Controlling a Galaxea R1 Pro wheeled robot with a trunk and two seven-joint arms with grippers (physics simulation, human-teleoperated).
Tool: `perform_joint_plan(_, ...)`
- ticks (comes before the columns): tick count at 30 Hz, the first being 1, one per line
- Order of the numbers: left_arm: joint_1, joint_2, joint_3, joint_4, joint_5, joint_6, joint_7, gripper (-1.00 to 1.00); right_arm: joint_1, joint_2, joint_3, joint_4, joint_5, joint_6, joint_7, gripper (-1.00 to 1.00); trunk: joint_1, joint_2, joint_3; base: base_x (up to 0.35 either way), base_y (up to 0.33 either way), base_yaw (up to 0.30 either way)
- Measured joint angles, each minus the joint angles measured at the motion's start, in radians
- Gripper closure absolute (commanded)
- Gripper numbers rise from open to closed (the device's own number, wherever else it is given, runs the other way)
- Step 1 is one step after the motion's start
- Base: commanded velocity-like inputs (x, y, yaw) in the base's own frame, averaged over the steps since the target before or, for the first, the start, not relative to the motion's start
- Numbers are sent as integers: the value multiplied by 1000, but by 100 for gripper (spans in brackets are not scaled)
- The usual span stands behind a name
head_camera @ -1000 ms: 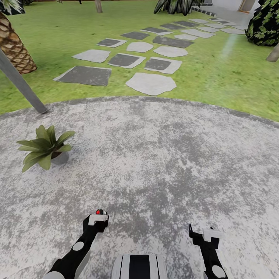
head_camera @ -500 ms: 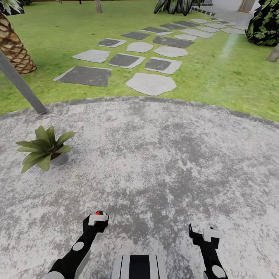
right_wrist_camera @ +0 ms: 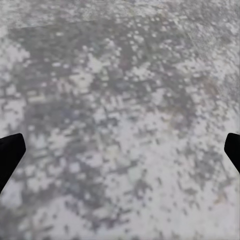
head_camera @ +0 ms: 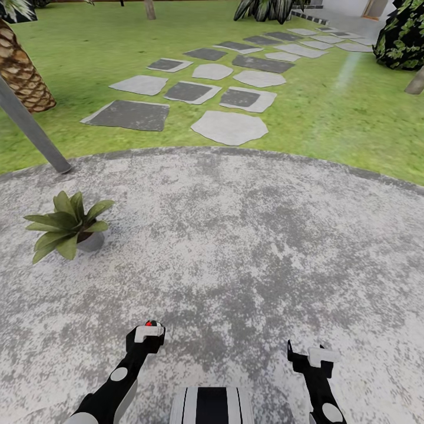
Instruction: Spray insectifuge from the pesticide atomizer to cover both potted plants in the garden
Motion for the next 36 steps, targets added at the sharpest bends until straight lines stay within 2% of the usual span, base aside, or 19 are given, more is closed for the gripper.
perform_joint_plan(4, 0, 0, 1, 0, -1, 0, 0, -100, 0, 0, 0, 0, 0, 0, 0, -100, 0, 0, 0, 0, 0, 0)
perform_joint_plan(5, 0, 0, 1, 0, -1, 0, 0, 100, 0, 0, 0, 0, 0, 0, 0, -100, 0, 0, 0, 0, 0, 0)
perform_joint_plan(36, 2, 0, 1, -16, -3, -3, 0, 100, 0, 0, 0, 0, 0, 0, 0, -100, 0, 0, 0, 0, 0, 0)
